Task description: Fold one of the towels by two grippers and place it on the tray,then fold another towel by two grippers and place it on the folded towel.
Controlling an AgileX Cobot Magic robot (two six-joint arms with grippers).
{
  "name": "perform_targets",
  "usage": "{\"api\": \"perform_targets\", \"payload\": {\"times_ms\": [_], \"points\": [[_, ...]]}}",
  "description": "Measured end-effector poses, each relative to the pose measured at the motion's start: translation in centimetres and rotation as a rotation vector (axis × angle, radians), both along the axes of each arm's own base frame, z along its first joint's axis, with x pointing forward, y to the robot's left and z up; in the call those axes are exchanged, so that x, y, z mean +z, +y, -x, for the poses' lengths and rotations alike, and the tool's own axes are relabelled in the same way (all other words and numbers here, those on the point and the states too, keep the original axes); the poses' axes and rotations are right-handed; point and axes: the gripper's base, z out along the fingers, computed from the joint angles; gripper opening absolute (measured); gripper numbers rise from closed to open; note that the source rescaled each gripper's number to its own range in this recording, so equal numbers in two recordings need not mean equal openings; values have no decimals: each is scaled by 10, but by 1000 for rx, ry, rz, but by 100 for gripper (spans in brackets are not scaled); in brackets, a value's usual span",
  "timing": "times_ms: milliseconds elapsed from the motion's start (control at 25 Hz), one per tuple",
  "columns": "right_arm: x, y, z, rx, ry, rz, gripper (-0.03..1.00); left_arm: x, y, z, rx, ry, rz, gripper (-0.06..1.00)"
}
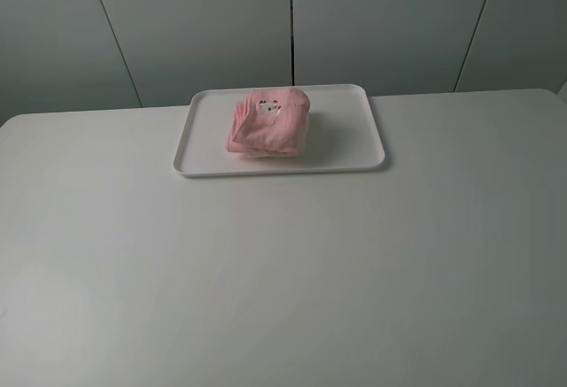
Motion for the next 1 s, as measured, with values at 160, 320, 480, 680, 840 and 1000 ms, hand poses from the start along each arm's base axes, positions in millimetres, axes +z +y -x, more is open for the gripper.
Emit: {"api": "perform_targets", "payload": {"times_ms": [160, 320, 480, 680, 840, 1000], "points": [[0, 0, 1, -7, 1, -13, 100, -1, 0, -3, -6, -17, -8, 99], [0, 0, 0, -22, 10, -39, 100, -1, 0, -3, -8, -22, -11, 99], [0, 0, 0, -22, 12, -42, 100, -1, 0, -3, -9, -22, -13, 99], [0, 1, 0, -90, 11, -44, 100, -1, -1, -3, 10, -23, -11, 99], [0, 2, -1, -211, 7, -45, 100, -1, -1, -3, 65, -23, -11, 99], [0, 2, -1, -309, 4, -44, 100, -1, -2, -3, 111, -23, -11, 99]]}}
